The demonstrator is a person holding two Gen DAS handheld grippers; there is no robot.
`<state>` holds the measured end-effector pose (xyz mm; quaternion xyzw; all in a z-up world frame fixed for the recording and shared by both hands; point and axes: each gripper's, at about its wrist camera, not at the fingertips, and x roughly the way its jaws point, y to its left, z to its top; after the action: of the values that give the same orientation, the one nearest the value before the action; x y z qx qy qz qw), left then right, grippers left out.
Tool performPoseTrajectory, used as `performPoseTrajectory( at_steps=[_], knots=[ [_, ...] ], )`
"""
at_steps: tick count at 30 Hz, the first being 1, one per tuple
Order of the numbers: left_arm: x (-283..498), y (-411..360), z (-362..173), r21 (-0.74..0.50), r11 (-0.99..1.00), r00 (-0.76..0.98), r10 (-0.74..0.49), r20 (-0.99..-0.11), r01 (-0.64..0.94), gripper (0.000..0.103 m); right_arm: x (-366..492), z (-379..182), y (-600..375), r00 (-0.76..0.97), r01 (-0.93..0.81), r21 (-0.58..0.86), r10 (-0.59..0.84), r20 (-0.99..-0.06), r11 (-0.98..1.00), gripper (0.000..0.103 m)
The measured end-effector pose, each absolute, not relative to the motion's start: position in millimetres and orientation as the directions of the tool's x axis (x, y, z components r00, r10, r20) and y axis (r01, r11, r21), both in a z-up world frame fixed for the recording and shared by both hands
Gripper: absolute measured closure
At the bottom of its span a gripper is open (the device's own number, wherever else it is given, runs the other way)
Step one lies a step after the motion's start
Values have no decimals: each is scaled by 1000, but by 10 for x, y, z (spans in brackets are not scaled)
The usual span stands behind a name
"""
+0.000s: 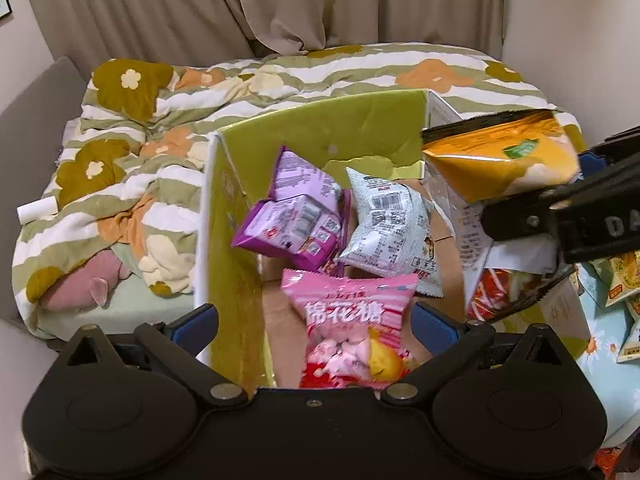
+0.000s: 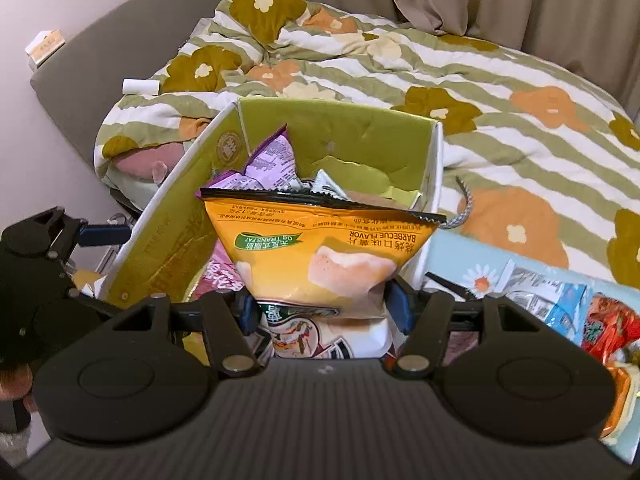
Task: Organize snacks
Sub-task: 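Carry both bags into the box and open both tools to release them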
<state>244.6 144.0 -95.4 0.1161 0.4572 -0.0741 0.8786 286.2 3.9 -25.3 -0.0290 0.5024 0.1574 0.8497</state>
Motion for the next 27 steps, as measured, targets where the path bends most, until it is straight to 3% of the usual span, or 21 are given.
performPoseTrajectory(
  at_steps=[13,14,15,16,27],
  knots=[
    [2345,1712,-843,131,970,592,-17,-806,206,0,3037,-562,401,319,-270,159,244,-916,950,24],
    [2354,1717,-859,128,970,588,-20,-808,209,0,3042,-591,404,314,-263,154,236,-920,952,20],
    [2362,1722,-873,126,969,586,-22,-810,211,0,3045,-621,412,315,-257,143,223,-922,956,5],
    [2370,1724,-891,125,969,583,-24,-812,214,0,3048,-632,398,326,-251,138,218,-920,958,0],
    [2415,1744,-978,111,964,570,-48,-820,240,0,2934,-694,377,402,-228,88,176,-898,970,0]
  ],
)
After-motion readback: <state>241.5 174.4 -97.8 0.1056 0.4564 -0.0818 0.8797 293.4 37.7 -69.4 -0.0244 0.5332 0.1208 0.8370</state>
